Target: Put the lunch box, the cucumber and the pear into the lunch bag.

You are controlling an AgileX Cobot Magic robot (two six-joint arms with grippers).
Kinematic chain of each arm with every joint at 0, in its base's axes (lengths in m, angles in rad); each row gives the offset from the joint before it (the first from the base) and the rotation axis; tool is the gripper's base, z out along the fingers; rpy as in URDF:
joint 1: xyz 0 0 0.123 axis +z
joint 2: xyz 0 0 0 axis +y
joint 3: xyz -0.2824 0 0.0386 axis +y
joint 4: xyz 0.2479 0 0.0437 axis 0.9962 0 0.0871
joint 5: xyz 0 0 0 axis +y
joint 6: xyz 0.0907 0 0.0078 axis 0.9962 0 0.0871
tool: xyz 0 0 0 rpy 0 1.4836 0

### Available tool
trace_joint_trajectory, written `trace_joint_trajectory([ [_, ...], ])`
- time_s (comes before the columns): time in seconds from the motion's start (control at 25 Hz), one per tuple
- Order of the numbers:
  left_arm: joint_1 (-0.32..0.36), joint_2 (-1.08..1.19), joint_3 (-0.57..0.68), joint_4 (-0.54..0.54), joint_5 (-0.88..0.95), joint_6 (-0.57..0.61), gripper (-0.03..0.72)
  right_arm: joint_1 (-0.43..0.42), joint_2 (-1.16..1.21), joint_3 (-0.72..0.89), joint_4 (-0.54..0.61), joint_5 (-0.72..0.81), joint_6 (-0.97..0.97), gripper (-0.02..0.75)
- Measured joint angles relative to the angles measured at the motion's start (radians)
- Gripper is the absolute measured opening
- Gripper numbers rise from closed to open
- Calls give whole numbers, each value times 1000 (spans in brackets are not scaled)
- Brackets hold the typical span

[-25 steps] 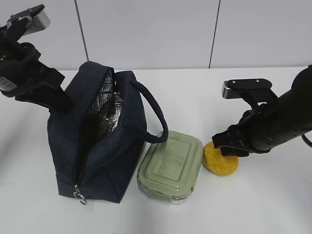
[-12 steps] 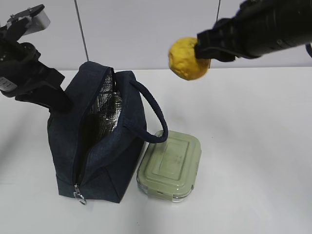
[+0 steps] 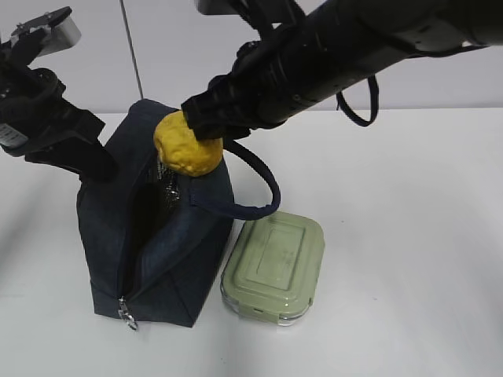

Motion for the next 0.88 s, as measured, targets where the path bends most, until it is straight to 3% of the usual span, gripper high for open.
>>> trace_joint_trajectory([
  [0.6,0,0,0,4,-1,0,18,31,33,-186,25,101,-67,182],
  [0.88,0,0,0,4,-3,0,18,31,48,-187,19,188,-69,182],
])
